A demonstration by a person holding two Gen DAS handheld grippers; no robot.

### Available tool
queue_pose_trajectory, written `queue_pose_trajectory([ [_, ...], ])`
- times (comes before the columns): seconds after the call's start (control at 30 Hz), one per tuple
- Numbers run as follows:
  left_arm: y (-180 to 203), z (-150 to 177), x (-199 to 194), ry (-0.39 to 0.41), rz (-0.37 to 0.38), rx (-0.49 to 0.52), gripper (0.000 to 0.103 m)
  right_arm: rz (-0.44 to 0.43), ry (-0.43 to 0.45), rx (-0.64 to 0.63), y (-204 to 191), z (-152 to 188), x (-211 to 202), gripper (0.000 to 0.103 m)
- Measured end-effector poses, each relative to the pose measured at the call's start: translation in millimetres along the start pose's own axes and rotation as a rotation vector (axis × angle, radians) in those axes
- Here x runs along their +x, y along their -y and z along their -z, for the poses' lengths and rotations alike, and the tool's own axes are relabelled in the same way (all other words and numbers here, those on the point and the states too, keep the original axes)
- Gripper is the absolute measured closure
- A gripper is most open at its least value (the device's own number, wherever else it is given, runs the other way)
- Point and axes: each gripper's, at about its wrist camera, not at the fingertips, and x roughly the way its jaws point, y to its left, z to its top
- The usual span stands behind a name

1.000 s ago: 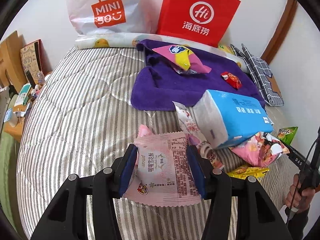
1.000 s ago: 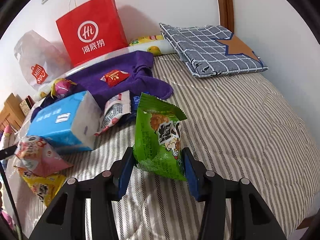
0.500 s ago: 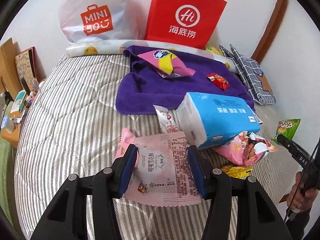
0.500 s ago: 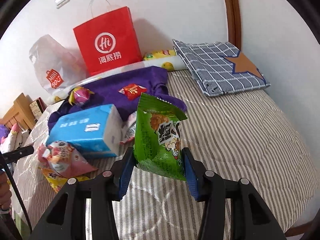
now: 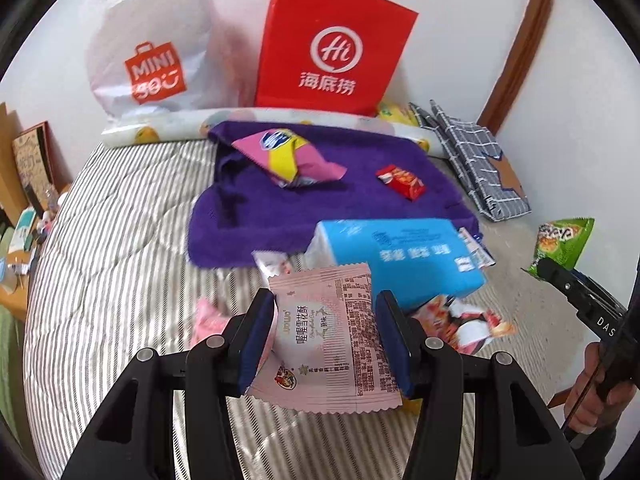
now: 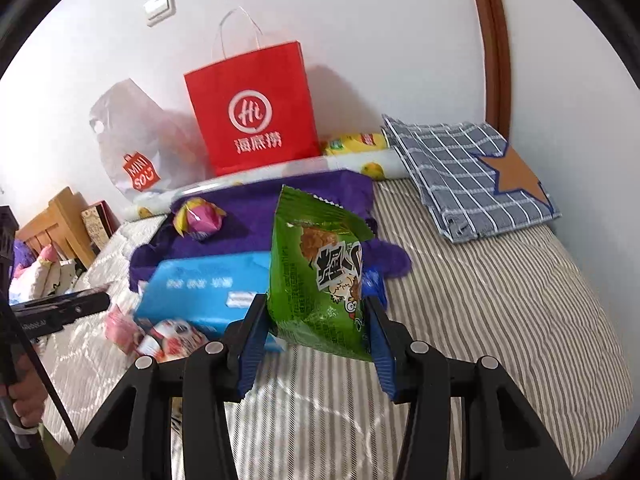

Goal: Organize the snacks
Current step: 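Carry the green bag and pink wafer packet onto the purple towel and release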

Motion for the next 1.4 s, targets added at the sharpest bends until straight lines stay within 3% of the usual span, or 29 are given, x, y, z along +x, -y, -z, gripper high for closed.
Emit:
queue_pose_trajectory([
  [0.43, 24.4, -40.7, 16.8, 0.030, 0.013, 0.044, 0.050, -0.018, 0.034, -0.022, -19.7, -41.0, 25.3, 0.058],
  [0.8, 4.2, -79.8, 45.3, 0.049, -0.071, 0.023, 0.050, 0.025, 0.008, -0.055, -16.9, -83.7, 77.4, 0.058],
  [1.03, -7.8, -113.5, 59.3, 0.075, -0.075, 0.002, 0.050, -0.016, 0.035, -0.058, -23.1, -117.2, 99.1, 0.058],
  [1.17, -15.6, -116.8, 72.3, 0.095, -0.096, -0.007, 0.050, -0.028, 0.041, -0.052, -22.2, -119.1, 117.2, 0.058],
  [1.4, -36.1, -102.7, 102.3, 0.049, -0.077, -0.057, 0.050, -0.058, 0.036, -0.052, -13.7, -102.2, 141.4, 0.058],
])
